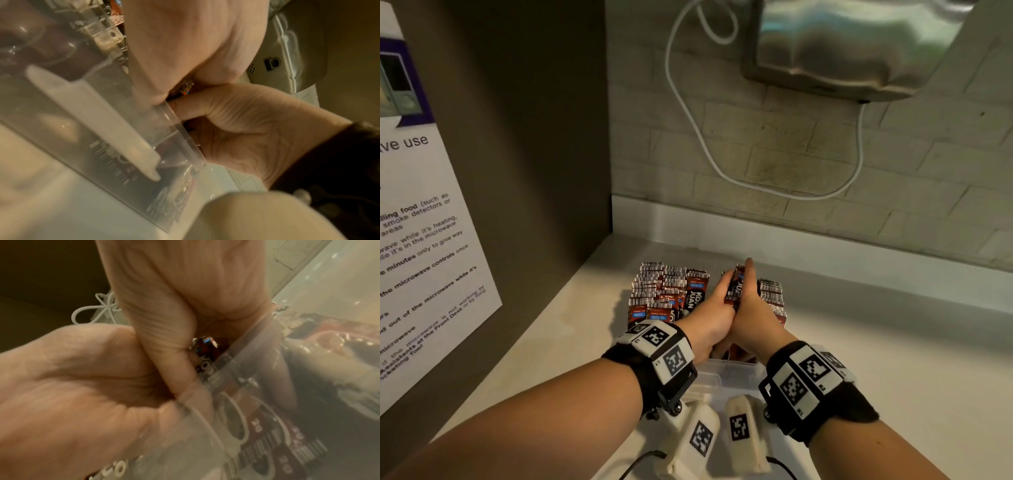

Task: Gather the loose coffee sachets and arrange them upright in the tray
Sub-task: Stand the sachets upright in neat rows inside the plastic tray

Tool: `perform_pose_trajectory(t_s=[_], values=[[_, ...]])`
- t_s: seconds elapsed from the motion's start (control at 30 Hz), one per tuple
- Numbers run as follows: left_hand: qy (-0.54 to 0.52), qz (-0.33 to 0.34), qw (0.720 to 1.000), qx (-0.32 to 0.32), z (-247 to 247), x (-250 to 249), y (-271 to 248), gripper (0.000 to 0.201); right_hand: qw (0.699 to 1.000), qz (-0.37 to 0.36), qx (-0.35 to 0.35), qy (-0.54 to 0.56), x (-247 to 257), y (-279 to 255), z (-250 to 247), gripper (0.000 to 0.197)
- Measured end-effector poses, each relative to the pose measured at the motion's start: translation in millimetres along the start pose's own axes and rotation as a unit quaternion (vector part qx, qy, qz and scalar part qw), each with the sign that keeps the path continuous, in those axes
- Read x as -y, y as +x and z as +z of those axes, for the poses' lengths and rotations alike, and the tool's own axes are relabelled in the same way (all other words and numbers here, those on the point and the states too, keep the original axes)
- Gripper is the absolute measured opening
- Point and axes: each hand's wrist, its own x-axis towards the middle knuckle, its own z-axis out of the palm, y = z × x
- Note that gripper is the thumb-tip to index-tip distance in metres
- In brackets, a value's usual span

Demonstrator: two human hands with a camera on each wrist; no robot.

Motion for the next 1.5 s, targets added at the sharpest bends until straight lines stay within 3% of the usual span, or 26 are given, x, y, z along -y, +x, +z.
perform_pose_trajectory(t_s=[0.23, 0.43, 0.63, 0.77, 1.03, 1.2, 1.33, 1.5], values=[[0.013, -0.006, 1.0, -0.01, -1, 1, 0, 0.076, 1.0, -0.009, -0.001, 0.017, -6, 2, 5, 0.114], [0.03, -0.024, 0.999, -0.033, 1, -2, 1, 0.078, 0.998, -0.023, 0.027, 0.051, -9, 1, 8, 0.125], [0.049, -0.007, 0.998, -0.039, 1, -3, 0, 0.086, 0.995, -0.043, -0.021, 0.085, -11, -3, 8, 0.117], [0.041, -0.002, 0.999, -0.029, -1, -2, -1, 0.088, 0.996, -0.04, -0.004, 0.077, -11, -5, 10, 0.114], [0.055, -0.012, 0.998, -0.043, 4, -1, -2, 0.053, 0.997, -0.035, 0.007, 0.069, -16, -1, 12, 0.104], [-0.014, 0.007, 0.999, -0.03, 4, -4, -8, 0.071, 0.995, -0.024, 0.004, 0.097, -22, 5, 13, 0.116], [-0.092, 0.016, 0.995, -0.027, 5, -11, -14, 0.059, 0.994, -0.023, 0.003, 0.106, -21, 5, 11, 0.123], [-0.098, -0.001, 0.995, -0.033, 5, -8, -11, 0.059, 0.997, -0.022, 0.002, 0.08, -21, -2, 8, 0.116]])
